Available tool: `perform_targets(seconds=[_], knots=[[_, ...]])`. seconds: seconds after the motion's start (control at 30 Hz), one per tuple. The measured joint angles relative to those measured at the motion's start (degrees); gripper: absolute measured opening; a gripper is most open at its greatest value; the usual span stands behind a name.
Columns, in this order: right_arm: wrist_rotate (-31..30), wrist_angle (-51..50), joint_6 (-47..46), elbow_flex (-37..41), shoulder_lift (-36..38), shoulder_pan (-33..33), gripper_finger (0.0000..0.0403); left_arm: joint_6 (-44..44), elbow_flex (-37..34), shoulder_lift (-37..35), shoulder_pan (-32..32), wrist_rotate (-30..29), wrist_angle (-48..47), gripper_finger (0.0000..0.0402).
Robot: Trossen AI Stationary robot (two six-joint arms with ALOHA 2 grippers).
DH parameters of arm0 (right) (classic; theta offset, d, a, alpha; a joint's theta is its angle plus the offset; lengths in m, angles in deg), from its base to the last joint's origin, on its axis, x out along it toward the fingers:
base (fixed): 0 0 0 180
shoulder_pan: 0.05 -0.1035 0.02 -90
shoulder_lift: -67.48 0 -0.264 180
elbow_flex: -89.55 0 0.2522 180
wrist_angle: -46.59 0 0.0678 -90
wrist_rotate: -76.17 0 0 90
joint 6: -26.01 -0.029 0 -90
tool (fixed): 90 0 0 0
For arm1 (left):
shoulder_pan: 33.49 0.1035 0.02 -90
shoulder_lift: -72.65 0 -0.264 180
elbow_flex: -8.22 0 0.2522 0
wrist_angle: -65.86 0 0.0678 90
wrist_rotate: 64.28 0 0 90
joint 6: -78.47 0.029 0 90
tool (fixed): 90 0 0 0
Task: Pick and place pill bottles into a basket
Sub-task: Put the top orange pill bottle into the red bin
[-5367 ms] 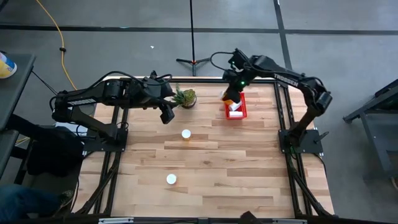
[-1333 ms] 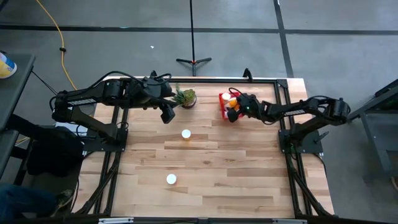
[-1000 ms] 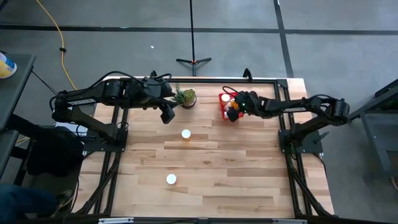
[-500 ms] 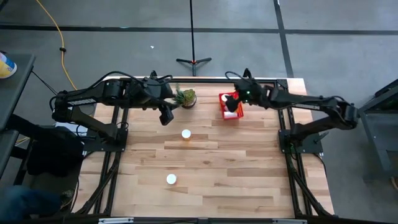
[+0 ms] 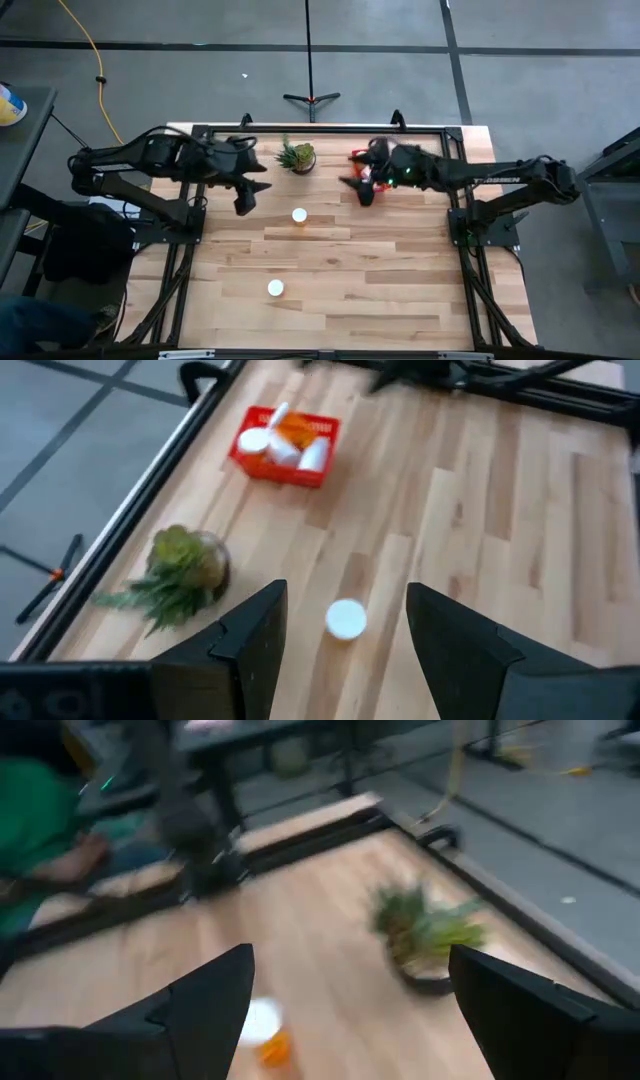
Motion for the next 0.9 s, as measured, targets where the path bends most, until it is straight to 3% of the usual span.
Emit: perform_targets(seconds=[0.13,0.33,0.57,0.9], knots=[[3.1,1.5,1.8,0.0,-3.4,-3.9,0.0325,-3.5,-5.1,-4.2,-2.3,-3.3,2.8,0.0239],[2.8,9.9,2.8,-0.4,-10.4,-7.0,0.0325,-7.2,-12.4,-8.1,-5.0,-3.8,7.4,0.0239],[3.1,9.9,6.2,-6.0,-19.6,-8.2,0.0325,-10.2,-15.5,-8.8,-6.8,-3.9,7.6,0.0239],[7.5,-2.4,10.5,-21.5,-35.8,-7.2,0.0392,-11.1,-15.5,-9.2,-6.8,-3.5,7.6,0.0239]])
